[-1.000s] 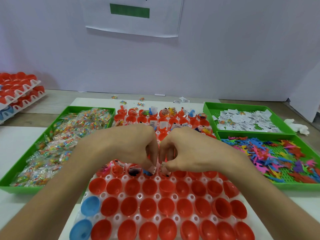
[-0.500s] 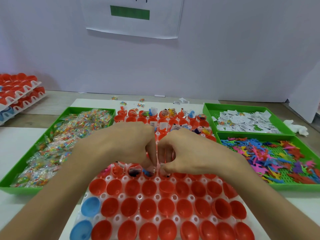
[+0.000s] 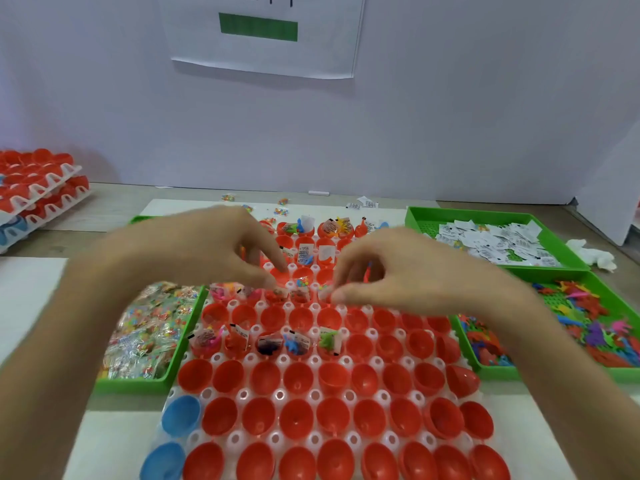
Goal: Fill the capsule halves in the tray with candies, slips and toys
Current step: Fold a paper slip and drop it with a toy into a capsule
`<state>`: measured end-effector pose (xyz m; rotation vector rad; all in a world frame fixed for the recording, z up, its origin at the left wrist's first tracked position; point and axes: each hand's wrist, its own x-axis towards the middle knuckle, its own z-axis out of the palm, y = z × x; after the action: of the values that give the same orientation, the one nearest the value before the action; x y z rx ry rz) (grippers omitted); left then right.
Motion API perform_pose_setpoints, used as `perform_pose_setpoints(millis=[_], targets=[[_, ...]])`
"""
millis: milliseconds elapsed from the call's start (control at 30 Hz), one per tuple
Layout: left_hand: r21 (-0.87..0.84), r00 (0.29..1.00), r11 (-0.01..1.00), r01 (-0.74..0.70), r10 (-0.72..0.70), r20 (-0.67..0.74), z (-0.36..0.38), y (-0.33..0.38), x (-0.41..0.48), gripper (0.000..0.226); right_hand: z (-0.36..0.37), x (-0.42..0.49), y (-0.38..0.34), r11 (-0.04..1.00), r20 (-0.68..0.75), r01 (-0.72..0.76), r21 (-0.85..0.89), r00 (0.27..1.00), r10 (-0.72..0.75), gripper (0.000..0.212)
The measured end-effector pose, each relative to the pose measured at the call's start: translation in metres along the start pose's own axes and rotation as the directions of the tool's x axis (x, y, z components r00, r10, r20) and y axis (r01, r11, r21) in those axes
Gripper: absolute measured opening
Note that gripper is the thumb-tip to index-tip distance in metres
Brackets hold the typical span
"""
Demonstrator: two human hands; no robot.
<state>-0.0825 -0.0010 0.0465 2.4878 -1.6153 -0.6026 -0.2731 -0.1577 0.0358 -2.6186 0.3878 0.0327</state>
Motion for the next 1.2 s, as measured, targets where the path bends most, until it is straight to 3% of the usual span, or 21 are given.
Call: perform_pose_setpoints(millis=[67, 133, 267, 367, 467, 533, 700, 1000, 1200], targets=[[-0.037, 0.994, 0.999, 0.016, -0.020, -0.112, -0.010, -0.021, -0.004, 0.015, -0.019, 0.000, 0.017, 0.998, -0.132, -0.046, 0.050, 0.990, 0.053, 0.012], [-0.051, 0.966, 0.989, 0.136, -0.144, -0.215, -0.014, -0.054, -0.004, 0.020, -0.037, 0.000, 0.044, 0.989, -0.264, -0.118, 0.089, 0.955, 0.138, 0.010], [-0.097, 0.911, 0.943, 0.318, -0.333, -0.244, -0.006, -0.099, 0.003, 0.025, -0.053, -0.001, 0.117, 0.912, -0.445, -0.403, 0.071, 0.806, 0.391, 0.011], [-0.165, 0.903, 0.919, 0.359, -0.387, -0.189, -0.002, -0.111, 0.004, 0.030, -0.051, -0.006, 0.164, 0.797, -0.417, -0.603, 0.046, 0.713, 0.564, 0.025], [-0.167, 0.892, 0.916, 0.364, -0.394, -0.222, 0.006, -0.115, 0.012, 0.028, -0.041, -0.010, 0.189, 0.716, -0.325, -0.695, 0.071, 0.662, 0.675, 0.042], [-0.171, 0.878, 0.917, 0.361, -0.396, -0.268, 0.011, -0.116, 0.017, 0.022, -0.035, -0.010, 0.196, 0.702, -0.305, -0.705, 0.099, 0.650, 0.696, 0.044], [-0.216, 0.858, 0.910, 0.353, -0.407, -0.312, 0.018, -0.118, 0.021, 0.020, -0.030, -0.006, 0.194, 0.737, -0.404, -0.666, 0.116, 0.646, 0.648, 0.008], [-0.242, 0.807, 0.928, 0.282, -0.366, -0.463, 0.007, -0.123, 0.020, 0.024, -0.034, -0.007, 0.195, 0.736, -0.488, -0.669, 0.102, 0.612, 0.623, 0.014], [-0.273, 0.758, 0.926, 0.262, -0.372, -0.536, 0.008, -0.125, 0.019, 0.026, -0.034, -0.006, 0.188, 0.786, -0.556, -0.585, 0.199, 0.593, 0.582, 0.008]])
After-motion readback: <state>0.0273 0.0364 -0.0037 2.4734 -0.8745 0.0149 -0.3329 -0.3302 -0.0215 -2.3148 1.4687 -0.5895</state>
